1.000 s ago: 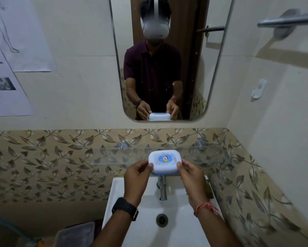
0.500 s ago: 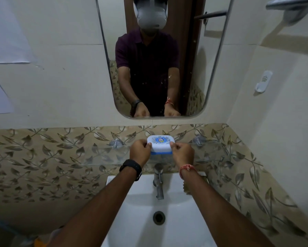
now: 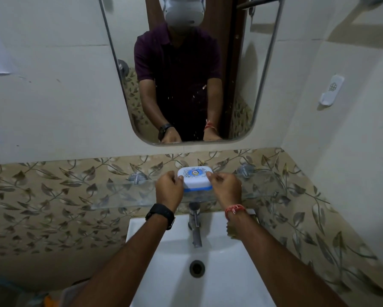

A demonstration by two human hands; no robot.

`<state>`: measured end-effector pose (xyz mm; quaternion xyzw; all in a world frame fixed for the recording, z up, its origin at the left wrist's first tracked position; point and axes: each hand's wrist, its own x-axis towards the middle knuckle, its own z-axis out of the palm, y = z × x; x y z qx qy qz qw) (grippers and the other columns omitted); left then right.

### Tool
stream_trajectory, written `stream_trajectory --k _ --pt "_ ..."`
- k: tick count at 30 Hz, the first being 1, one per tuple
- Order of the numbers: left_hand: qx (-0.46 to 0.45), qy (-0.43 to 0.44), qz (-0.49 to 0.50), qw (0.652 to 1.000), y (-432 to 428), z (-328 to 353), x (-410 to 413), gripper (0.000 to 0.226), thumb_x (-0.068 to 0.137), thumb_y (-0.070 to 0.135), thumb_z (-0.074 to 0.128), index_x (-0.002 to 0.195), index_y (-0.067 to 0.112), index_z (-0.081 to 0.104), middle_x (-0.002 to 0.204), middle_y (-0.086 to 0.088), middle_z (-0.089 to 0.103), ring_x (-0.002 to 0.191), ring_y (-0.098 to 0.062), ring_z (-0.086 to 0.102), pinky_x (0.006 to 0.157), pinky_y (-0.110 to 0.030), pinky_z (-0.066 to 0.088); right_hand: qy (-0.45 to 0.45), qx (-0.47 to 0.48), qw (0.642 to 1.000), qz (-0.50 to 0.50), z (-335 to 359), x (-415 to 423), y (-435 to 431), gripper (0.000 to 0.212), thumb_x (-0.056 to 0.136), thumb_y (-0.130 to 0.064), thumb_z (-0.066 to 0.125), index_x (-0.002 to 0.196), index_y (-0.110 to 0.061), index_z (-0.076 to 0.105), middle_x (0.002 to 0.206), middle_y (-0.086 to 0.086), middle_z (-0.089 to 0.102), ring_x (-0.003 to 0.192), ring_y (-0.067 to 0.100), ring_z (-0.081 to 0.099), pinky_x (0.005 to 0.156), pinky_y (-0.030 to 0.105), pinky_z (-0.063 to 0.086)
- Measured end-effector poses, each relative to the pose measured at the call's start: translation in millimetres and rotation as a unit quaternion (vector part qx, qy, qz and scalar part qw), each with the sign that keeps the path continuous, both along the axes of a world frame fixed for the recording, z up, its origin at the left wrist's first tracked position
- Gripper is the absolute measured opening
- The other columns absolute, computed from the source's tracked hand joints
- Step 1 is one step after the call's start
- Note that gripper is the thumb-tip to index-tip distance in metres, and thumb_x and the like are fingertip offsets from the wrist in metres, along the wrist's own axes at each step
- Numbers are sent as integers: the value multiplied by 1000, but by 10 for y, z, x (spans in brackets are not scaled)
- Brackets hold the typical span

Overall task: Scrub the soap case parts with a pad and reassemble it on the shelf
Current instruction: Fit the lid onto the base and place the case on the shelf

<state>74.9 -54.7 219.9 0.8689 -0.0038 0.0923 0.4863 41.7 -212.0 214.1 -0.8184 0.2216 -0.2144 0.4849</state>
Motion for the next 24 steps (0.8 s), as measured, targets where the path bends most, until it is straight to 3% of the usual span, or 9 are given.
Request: stream_trajectory --k 2,4,7,9,12,14,18,21,24 --pt "-44 -48 30 997 -31 -12 -138 36 101 17 58 126 -8 62 125 -24 67 115 -34 64 91 -37 53 -59 51 995 -58 16 -95 -139 30 92 -38 66 106 -14 75 92 -1 76 70 -7 60 51 2 38" --pt "-90 -143 29 985 -73 -53 -366 33 103 16 55 132 1 61 125 -14 65 114 -26 62 92 -32 53 -151 72 977 -130 -35 -299 -327 21 95 -35 61 101 -20 75 78 -9 70 61 -12 57 51 2 42" --pt "-76 -258 -80 960 -204 -301 -794 22 101 19 51 116 12 65 105 3 60 98 -17 59 81 -26 50 -211 73 956 -189 -356 -730 -548 21 98 -33 56 98 -21 74 79 -13 70 73 -8 64 62 6 50" --pt "-50 -264 -167 949 -371 -580 -1054 16 99 18 52 108 17 65 100 8 60 96 -9 57 81 -23 47 -176 86 956 -219 -708 -956 -677 25 98 -34 55 97 -20 76 85 -12 73 84 -2 68 67 13 53" --pt "-39 -155 -231 960 -687 -1057 -1249 13 98 15 56 106 18 66 95 8 65 88 -3 59 71 -20 49 -52 104 971 -207 -1243 -1182 -789 22 97 -26 58 83 -17 71 79 -4 70 83 20 66 66 25 46" --pt "-64 -26 -208 976 -905 -1356 -1229 12 97 11 59 105 15 68 90 4 70 81 -9 63 67 -25 51 15 125 974 -188 -1555 -1298 -824 16 96 -18 61 92 -11 74 87 4 72 88 25 65 76 28 47" --pt "-75 199 -136 968 -1268 -1802 -908 14 97 9 60 107 7 69 109 -9 73 105 -27 67 86 -27 52 95 165 967 -168 -1954 -1487 -824 13 93 -16 67 99 -9 76 91 -4 71 98 24 67 89 35 52" --pt "-53 266 -92 958 -1486 -1982 -599 25 96 14 62 120 4 63 125 -14 68 115 -29 63 85 -22 45 134 177 965 -141 -2106 -1565 -749 7 89 -11 71 88 -14 77 87 -1 73 96 24 69 91 37 54" --pt "-43 311 -67 947 -1704 -2063 -326 32 98 14 59 126 0 56 131 -20 63 119 -33 61 90 -28 48 152 182 963 -131 -2122 -1676 -699 25 85 -8 75 70 -27 74 83 2 77 89 23 71 91 43 56"
